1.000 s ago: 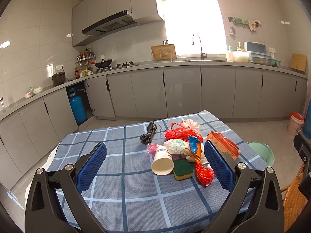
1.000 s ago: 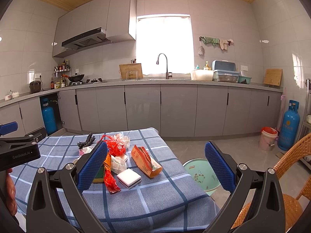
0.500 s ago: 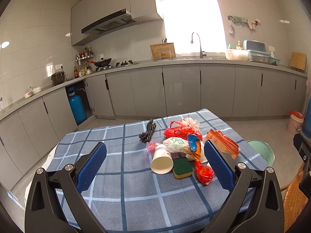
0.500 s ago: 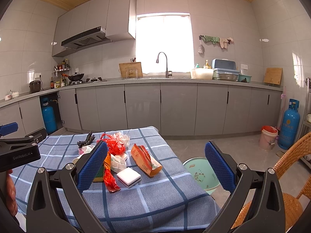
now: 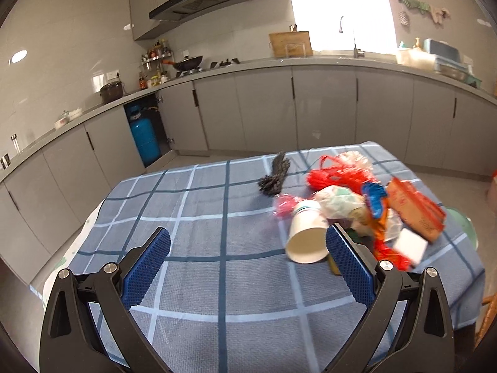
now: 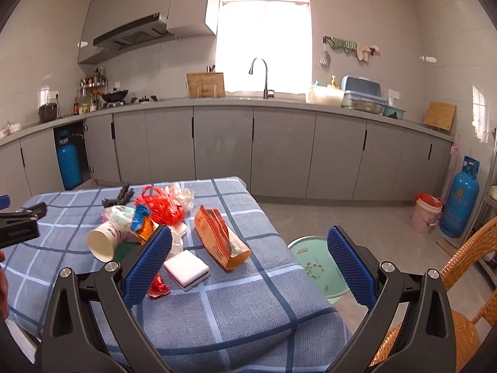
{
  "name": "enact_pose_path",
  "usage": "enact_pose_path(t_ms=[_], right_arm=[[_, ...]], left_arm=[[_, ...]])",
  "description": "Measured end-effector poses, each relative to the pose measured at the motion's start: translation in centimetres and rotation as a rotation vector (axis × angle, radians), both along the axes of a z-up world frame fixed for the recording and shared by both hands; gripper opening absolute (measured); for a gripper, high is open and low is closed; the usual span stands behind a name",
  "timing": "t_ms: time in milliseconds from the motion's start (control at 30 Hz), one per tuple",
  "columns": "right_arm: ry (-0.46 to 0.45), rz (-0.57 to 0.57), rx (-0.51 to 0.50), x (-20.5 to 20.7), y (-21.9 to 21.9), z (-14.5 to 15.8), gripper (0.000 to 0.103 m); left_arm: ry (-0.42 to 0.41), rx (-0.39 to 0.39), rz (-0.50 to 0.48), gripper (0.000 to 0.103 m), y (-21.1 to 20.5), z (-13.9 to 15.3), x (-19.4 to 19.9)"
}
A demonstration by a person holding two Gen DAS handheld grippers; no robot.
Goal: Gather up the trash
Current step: 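Grasp the white paper cup with the left tool while the right tool grasps the orange paper bag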
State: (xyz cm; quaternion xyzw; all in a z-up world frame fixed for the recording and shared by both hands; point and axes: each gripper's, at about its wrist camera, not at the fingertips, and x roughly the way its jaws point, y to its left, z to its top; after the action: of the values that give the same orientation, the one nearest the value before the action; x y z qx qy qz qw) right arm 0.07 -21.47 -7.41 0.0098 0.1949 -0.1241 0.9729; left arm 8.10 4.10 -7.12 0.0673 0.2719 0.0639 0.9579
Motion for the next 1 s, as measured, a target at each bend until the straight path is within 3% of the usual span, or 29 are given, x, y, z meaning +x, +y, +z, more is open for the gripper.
enact_pose_path(t_ms=[167,400,567,700,833,867,967,1000], right_arm=[[0.071,0.006,0.005,3.3,-1.0,-2.2,0.098],[0.128,0.017,-0.001,6.7,-1.5,-4.4,0.098],[0.166,0.016,0.001,8.4,-2.0,-5.8,0.098],[0.193,0.024,-0.001,9.9,-2.1,-6.7,0.098],[0.211,0.029,-0.016,11.7,-1.9,-7.3,0.098],[0.214,0.032,-0.017,12.2,-1.9,-7.5,0.098],[0.222,0.036,-0.034,13.4,-1.6,-7.7,0.098],[0.223,0.038,-0.037,13.6,-1.5,-7.8,0.098]], left_arm=[[0.047,0.012,-0.017,0.098,-0.4,-2.5,2.5],[0.105,0.099,-0.082,0.097,-3.3,-6.3,6.4],[0.168,0.104,-0.102,0.075,-3.3,-8.9,8.0],[0.187,0.085,-0.107,0.065,-2.7,-9.4,8.8],[0.200,0.052,-0.124,0.039,-2.5,-9.7,9.9],[0.205,0.046,-0.129,0.026,-2.5,-9.9,10.1],[0.218,0.020,-0.131,0.008,-2.2,-10.0,10.4],[0.220,0.014,-0.130,0.007,-2.0,-10.1,10.5]])
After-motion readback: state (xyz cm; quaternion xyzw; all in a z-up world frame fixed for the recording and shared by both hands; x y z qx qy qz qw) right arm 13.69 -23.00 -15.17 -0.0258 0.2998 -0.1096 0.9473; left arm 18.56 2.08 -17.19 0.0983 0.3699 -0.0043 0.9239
